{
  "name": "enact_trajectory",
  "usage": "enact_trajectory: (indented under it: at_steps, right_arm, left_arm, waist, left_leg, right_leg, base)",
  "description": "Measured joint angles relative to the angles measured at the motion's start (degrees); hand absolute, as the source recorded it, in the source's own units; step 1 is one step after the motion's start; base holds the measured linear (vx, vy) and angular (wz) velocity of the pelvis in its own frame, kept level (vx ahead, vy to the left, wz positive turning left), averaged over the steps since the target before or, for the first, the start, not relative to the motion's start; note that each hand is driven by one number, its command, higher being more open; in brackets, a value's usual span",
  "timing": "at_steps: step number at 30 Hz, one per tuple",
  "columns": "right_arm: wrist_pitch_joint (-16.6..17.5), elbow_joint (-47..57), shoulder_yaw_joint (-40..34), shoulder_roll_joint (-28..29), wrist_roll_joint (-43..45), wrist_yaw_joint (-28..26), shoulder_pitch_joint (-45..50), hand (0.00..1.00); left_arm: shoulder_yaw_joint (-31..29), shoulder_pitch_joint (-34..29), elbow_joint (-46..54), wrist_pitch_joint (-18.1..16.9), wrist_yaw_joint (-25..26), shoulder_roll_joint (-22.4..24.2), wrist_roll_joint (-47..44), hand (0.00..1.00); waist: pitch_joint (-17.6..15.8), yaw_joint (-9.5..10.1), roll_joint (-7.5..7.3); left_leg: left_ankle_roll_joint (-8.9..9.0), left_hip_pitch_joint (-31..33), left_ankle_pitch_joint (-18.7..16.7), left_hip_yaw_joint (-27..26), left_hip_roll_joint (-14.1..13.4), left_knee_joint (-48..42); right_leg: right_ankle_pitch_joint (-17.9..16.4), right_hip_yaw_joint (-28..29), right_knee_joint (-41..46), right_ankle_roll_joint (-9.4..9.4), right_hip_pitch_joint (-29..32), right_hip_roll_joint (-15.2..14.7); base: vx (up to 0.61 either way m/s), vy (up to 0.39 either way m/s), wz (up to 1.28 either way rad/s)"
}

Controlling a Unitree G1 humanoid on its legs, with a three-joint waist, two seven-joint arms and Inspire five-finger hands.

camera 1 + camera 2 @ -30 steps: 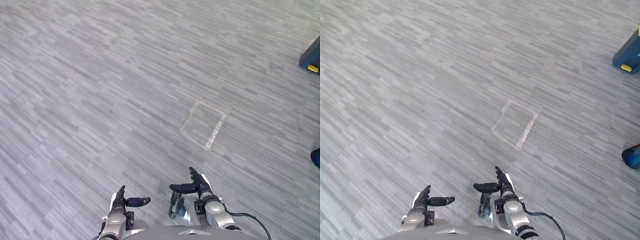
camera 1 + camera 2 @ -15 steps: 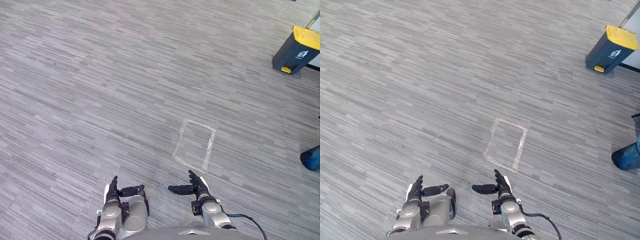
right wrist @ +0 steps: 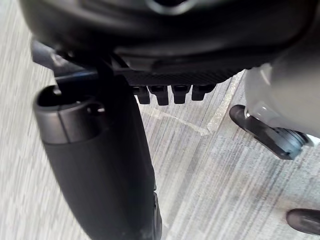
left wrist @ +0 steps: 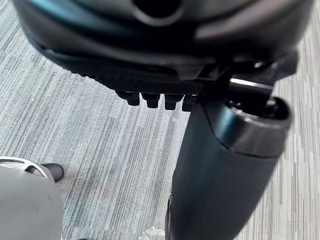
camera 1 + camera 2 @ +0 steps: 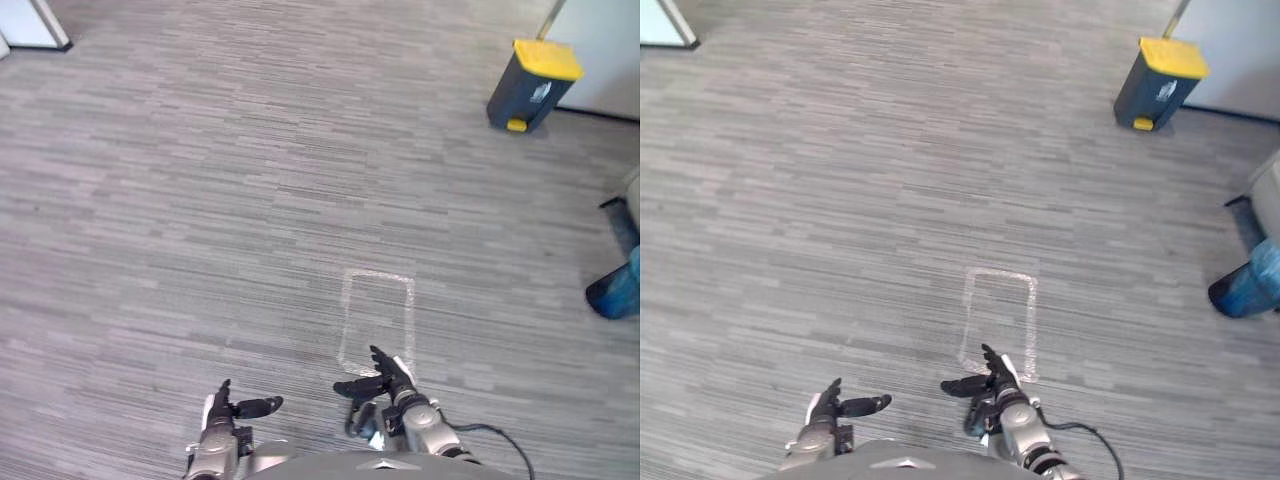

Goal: Organize the slippers on the shoe rack

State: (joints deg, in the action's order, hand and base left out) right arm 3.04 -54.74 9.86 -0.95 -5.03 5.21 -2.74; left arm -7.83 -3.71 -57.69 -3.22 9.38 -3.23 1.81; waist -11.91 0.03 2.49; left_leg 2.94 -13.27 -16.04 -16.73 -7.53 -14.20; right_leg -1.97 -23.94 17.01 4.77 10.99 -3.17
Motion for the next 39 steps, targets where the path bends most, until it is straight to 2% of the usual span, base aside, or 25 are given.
enact_trajectory:
  at_steps: [2,3,4,6,8,11,12,13,14,15,17,19,21,22,23,24,25,27,29,31,32,35,37,38,39]
  right_arm:
    - [-0.31,0.19,-1.56,0.04,0.07,0.01,0.89,1.00]
    - [-0.47,0.83,-1.95,0.09,0.09,0.27,1.58,1.00]
    - [-0.46,1.77,-1.99,0.18,0.14,0.40,2.31,1.00]
    - [-0.47,2.00,-2.87,0.33,0.51,0.57,2.57,1.00]
    - [-0.45,1.66,-3.45,0.34,0.61,1.01,2.23,1.00]
    - [-0.61,1.30,-5.88,0.35,0.62,1.83,2.29,1.00]
    - [-0.82,0.89,-6.56,0.29,0.62,2.17,2.39,1.00]
    - [-1.05,0.26,-6.53,0.22,0.64,2.48,2.43,1.00]
    - [-1.13,0.13,-6.51,0.24,0.64,2.49,2.49,1.00]
    - [-1.58,-0.03,-6.50,0.13,0.66,2.49,2.62,1.00]
    - [-1.68,-0.04,-6.32,1.31,0.68,2.18,2.68,1.00]
    - [-1.68,-0.14,-5.96,2.15,0.65,1.77,2.45,1.00]
    - [-1.69,-0.50,-5.80,2.65,0.61,1.43,2.27,1.00]
    - [-1.80,-1.03,-4.77,2.70,0.56,1.15,1.41,1.00]
    - [-1.77,-1.21,-4.15,2.69,0.55,1.11,1.15,1.00]
    - [-1.61,-1.21,-3.34,2.75,0.48,1.01,1.03,1.00]
    - [-1.49,-1.22,-2.22,2.78,0.38,0.96,0.88,1.00]
    - [-1.50,-1.47,-1.85,2.79,0.07,0.84,0.01,1.00]
    - [-1.77,-2.46,-1.93,2.37,0.03,0.83,-1.15,1.00]
    - [-1.71,-2.28,-1.95,2.31,0.02,0.83,-1.06,1.00]
    - [-1.55,-2.39,-2.14,1.27,0.09,0.84,-1.09,1.00]
    - [-1.56,-2.43,-4.15,0.00,0.48,0.91,-0.70,1.00]
    - [-1.78,-2.56,-5.23,-0.75,0.68,1.01,-0.03,1.00]
    - [-1.79,-2.63,-5.20,-1.05,0.70,1.17,0.16,1.00]
    - [-1.77,-3.41,-5.30,-1.56,0.82,1.39,0.19,1.00]
  left_arm:
    - [-0.13,0.31,0.05,0.00,-0.34,0.30,0.14,1.00]
    - [-0.45,0.66,0.07,0.03,-0.52,0.58,0.09,1.00]
    - [-0.63,0.79,0.35,-0.01,-0.63,0.79,0.06,1.00]
    - [-0.95,0.69,1.60,-0.09,-0.71,1.17,0.03,1.00]
    - [-0.88,0.67,2.62,-0.41,-0.90,0.66,0.04,1.00]
    - [-1.05,0.97,4.20,-1.11,-0.73,0.64,-0.15,1.00]
    - [-1.50,1.02,4.54,-1.42,-0.73,0.89,-0.21,1.00]
    - [-1.97,1.04,4.55,-1.68,-0.65,1.18,-0.43,1.00]
    - [-2.06,1.01,4.54,-1.71,-0.61,1.28,-0.60,1.00]
    - [-2.12,1.00,4.10,-1.62,-0.40,1.68,-1.54,1.00]
    - [-2.11,1.00,3.95,-1.61,-0.04,1.06,-2.36,1.00]
    - [-2.15,1.00,3.90,-1.29,-0.02,1.07,-2.55,1.00]
    - [-2.17,0.98,3.32,-1.00,0.12,0.90,-2.58,1.00]
    - [-2.05,0.74,2.86,-0.69,0.21,0.37,-2.60,1.00]
    - [-1.98,0.64,2.34,-0.56,0.22,0.03,-2.56,1.00]
    - [-1.96,0.25,1.87,-0.41,0.27,-0.58,-2.58,1.00]
    - [-1.99,-0.08,1.55,-0.44,0.32,-1.19,-2.57,1.00]
    - [-2.08,-0.05,1.11,-0.15,0.18,-1.73,-2.87,1.00]
    - [-2.05,-0.01,0.90,0.13,0.10,-1.80,-3.44,1.00]
    - [-1.96,-0.26,-0.20,0.26,-0.16,-2.65,-3.41,1.00]
    - [-1.32,-0.37,-1.73,0.33,-0.44,-2.65,-3.15,1.00]
    - [-0.65,-0.30,-2.20,0.21,-1.15,-1.54,-1.96,1.00]
    - [-0.26,-0.01,-2.22,0.25,-1.25,-1.65,-1.26,1.00]
    - [-0.46,-0.51,-2.16,0.24,-1.13,-1.52,-1.24,1.00]
    - [-1.00,-1.28,-1.91,0.15,-1.13,-1.35,-1.36,1.00]
  waist:
    - [0.08,-0.47,-0.20]
    - [-0.10,-0.42,-0.20]
    - [-0.22,-0.27,-0.43]
    - [-0.24,0.18,-1.01]
    - [-0.39,0.83,-1.98]
    - [-1.25,1.55,-2.96]
    - [-1.75,1.74,-2.93]
    - [-1.82,2.04,-2.71]
    - [-1.78,2.20,-2.63]
    - [-1.64,2.81,-2.31]
    - [-1.21,2.81,-3.44]
    - [-1.07,2.93,-3.28]
    - [-1.09,3.08,-3.25]
    - [-1.38,3.15,-3.07]
    - [-1.46,3.09,-2.90]
    - [-1.46,2.86,-2.83]
    - [-1.35,2.83,-2.94]
    - [-1.30,2.79,-3.10]
    - [-1.60,2.81,-2.75]
    - [-1.55,2.82,-3.53]
    - [-1.89,2.77,-1.79]
    - [-0.99,2.60,-0.07]
    - [-1.14,2.67,0.06]
    - [-1.31,3.03,0.46]
    - [-1.32,3.97,0.62]
  left_leg:
    - [0.50,3.60,0.26,2.22,-2.71,-11.74]
    - [2.47,7.03,2.51,3.63,-5.13,-22.09]
    - [3.00,10.70,3.98,4.70,-7.53,-32.54]
    - [2.79,15.26,-0.12,5.05,-7.96,-38.55]
    - [1.64,18.71,-2.60,5.40,-5.42,-33.23]
    - [1.22,24.07,-2.70,13.44,1.00,-17.86]
    - [1.49,24.95,-1.06,18.08,3.24,-12.25]
    - [2.16,25.32,3.38,20.88,4.19,-8.42]
    - [2.20,25.06,4.56,20.94,4.25,-8.01]
    - [0.67,22.87,9.43,19.91,4.79,-6.90]
    - [-0.11,22.32,6.52,16.70,4.99,-8.91]
    - [-2.49,21.10,2.98,11.98,4.32,-12.38]
    - [-3.48,17.00,2.20,7.89,3.93,-9.96]
    - [-3.89,12.21,1.99,3.92,3.56,-6.99]
    - [-3.96,10.11,1.95,2.26,3.57,-5.86]
    - [-4.06,6.79,1.89,-0.43,3.50,-4.05]
    - [-4.07,4.80,1.88,-2.49,3.10,-2.58]
    - [-4.04,4.04,1.86,-4.78,2.45,-1.15]
    - [-3.82,3.95,1.74,-6.53,1.65,-0.95]
    - [-3.10,2.94,1.36,-6.64,2.24,-0.99]
    - [-1.62,1.29,0.45,-4.73,1.40,-0.71]
    - [-1.41,2.66,0.50,-1.36,-0.79,-3.43]
    - [-1.12,6.65,0.69,0.40,-3.91,-14.11]
    - [0.15,10.39,1.24,1.93,-6.96,-25.13]
    - [0.07,12.58,-0.48,3.82,-7.16,-30.68]
  right_leg:
    - [-2.33,-0.30,-0.55,-0.10,-2.40,1.33]
    - [-3.24,-0.15,-2.00,0.16,-5.33,2.67]
    - [-4.29,0.68,-3.53,0.78,-8.37,4.08]
    - [-5.16,3.00,-4.55,0.89,-11.45,5.00]
    - [-5.08,6.47,-5.57,0.72,-12.88,4.90]
    - [-5.80,12.77,-6.63,-1.04,-15.31,3.61]
    - [-6.83,15.26,-6.41,-2.24,-16.07,2.78]
    - [-8.44,18.16,-5.26,-3.25,-16.17,2.17]
    - [-8.76,18.78,-4.88,-3.66,-16.11,2.08]
    - [-10.01,21.94,-3.45,-5.47,-15.91,1.84]
    - [-10.24,24.51,-3.70,-5.87,-16.13,0.85]
    - [-10.95,28.21,-1.48,-7.10,-15.89,0.26]
    - [-10.84,27.45,6.90,-8.38,-12.37,-0.50]
    - [-10.11,23.66,16.27,-11.00,-8.83,-2.35]
    - [-10.35,19.42,19.84,-10.56,-7.82,-4.14]
    - [-11.74,9.73,23.86,-7.84,-6.98,-8.19]
    - [-13.04,1.68,23.66,-5.51,-6.54,-10.30]
    - [-13.14,-3.93,20.00,-5.45,-3.98,-10.59]
    - [-12.59,-7.08,15.36,-5.46,-1.76,-10.16]
    - [-5.36,-8.31,6.76,-3.50,-0.97,-9.05]
    - [-2.35,-6.97,5.72,-0.38,-2.01,-6.97]
    - [-3.56,-6.73,2.69,-0.59,-2.44,-3.72]
    - [-3.67,-6.84,-0.43,-0.67,-5.11,-1.25]
    - [-3.60,-5.61,-2.86,-0.61,-7.88,1.22]
    - [-3.79,-3.27,-4.34,-0.31,-9.92,2.98]
  base:
    - [0.33,-0.159,0.04]
    - [0.44,-0.175,-0.14]
    - [0.35,-0.104,-0.34]
    - [0.33,-0.007,-0.64]
    - [0.33,0.079,-0.99]
    - [0.29,0.147,-1.01]
    - [0.35,0.269,-1.14]
    - [0.35,0.296,-0.96]
    - [0.33,0.287,-1.10]
    - [0.35,0.265,-0.99]
    - [0.34,0.250,-0.96]
    - [0.29,0.255,-1.06]
    - [0.20,0.181,-1.19]
    - [0.19,0.192,-1.18]
    - [0.23,0.220,-1.30]
    - [0.18,0.153,-1.06]
    - [0.14,0.079,-0.94]
    - [0.17,-0.010,-0.68]
    - [0.19,-0.102,-0.66]
    - [0.24,-0.146,-0.67]
    - [0.25,-0.183,-0.54]
    - [0.17,-0.192,-0.27]
    - [0.15,-0.183,-0.12]
    - [0.20,-0.125,-0.65]
    - [0.17,-0.043,-0.76]
